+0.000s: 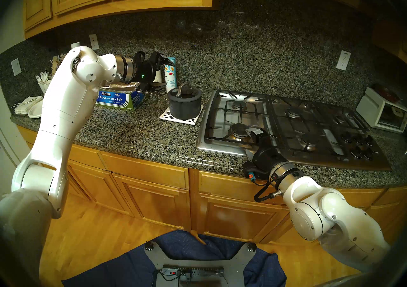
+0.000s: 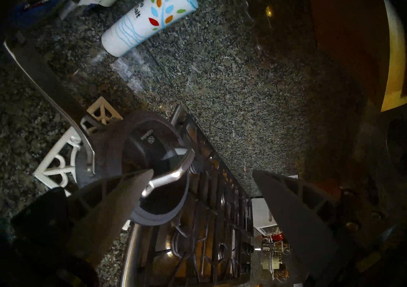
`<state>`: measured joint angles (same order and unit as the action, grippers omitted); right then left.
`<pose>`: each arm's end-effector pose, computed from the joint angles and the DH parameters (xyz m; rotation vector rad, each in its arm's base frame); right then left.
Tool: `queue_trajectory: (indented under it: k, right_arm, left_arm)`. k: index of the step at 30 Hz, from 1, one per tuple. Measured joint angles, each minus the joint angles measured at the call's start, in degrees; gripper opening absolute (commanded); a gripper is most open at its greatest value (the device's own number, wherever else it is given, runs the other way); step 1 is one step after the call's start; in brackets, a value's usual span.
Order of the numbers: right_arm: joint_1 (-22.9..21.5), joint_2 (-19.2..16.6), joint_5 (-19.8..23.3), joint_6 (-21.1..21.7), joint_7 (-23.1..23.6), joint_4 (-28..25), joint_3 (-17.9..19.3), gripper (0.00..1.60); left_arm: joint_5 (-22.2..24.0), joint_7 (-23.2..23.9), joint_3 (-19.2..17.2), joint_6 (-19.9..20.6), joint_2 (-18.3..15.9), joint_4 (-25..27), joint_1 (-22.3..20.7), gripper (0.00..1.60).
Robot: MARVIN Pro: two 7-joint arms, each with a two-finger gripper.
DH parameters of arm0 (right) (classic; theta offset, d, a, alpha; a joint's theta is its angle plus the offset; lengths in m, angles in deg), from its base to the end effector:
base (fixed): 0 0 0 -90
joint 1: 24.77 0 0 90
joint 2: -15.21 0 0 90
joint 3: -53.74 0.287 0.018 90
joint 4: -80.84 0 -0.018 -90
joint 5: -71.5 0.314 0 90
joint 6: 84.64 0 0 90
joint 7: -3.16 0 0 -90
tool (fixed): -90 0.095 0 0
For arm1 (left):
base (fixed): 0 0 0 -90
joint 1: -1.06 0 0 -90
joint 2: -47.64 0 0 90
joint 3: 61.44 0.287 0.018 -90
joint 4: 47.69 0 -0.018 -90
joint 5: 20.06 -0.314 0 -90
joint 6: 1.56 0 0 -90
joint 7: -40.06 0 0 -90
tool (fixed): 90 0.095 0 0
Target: Pick up the pot, put it on the stove, take off the pot lid
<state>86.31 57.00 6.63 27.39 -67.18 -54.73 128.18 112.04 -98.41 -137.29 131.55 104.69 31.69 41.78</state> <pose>0.2782 0.0153 -0.2002 1.0579 1.6466 1.2042 0.5371 0.0751 -0.0221 1.9494 0.5314 0.8237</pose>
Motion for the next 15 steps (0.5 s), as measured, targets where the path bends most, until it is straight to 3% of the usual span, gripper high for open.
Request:
queue_trajectory:
  k: [15]
  right_arm:
    - [0.0, 0.0, 0.0, 0.0, 0.0, 0.0, 0.0, 1.6]
  left_arm:
    - [-2.7, 2.3, -2.3, -4.9, 0.9, -0.8, 3.1, 1.6]
